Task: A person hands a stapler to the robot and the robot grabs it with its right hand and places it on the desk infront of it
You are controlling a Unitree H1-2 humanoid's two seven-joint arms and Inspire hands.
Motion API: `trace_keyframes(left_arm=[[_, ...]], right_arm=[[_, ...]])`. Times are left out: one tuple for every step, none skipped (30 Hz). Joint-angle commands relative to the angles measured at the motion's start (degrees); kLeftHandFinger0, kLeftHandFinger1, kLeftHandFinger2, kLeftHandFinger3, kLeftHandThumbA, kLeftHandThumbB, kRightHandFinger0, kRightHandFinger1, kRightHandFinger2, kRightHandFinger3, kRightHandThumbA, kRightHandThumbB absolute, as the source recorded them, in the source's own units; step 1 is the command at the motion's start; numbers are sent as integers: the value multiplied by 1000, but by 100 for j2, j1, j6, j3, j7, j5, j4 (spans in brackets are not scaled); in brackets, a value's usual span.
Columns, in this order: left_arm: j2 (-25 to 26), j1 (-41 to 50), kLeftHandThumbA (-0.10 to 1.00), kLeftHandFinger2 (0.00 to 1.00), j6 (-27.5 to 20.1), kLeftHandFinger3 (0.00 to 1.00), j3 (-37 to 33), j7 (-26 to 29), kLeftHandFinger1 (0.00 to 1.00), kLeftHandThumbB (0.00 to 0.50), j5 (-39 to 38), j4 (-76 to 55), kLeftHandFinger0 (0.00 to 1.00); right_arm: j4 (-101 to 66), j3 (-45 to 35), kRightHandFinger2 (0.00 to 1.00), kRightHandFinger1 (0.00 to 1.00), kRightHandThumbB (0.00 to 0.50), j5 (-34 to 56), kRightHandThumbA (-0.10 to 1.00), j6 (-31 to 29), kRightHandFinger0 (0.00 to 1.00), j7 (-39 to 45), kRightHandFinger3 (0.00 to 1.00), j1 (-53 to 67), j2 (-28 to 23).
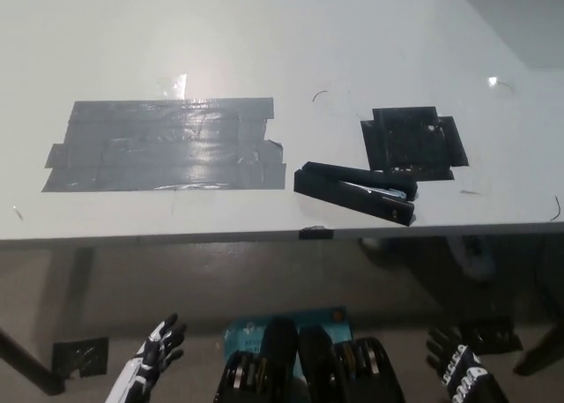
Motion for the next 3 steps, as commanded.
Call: trace_keyframes(left_arm=[[-171, 129, 1000, 1000, -341, 1000, 77, 61, 1000, 500, -207, -210, 1000], [-189, 132, 1000, 1000, -314, 1000, 94, 84, 1000, 500, -208, -220, 1000], [-189, 132, 1000, 1000, -314, 1000, 94, 84, 1000, 500, -208, -220, 1000]], right_arm=[[210, 114, 1000, 1000, 396, 43, 1000, -1029, 1000, -213, 1000, 14, -58], [227, 122, 1000, 1000, 398, 41, 1000, -1043, 1000, -219, 1000, 3, -70], [227, 122, 1000, 1000, 398, 41, 1000, -1043, 1000, -219, 1000, 3, -70]])
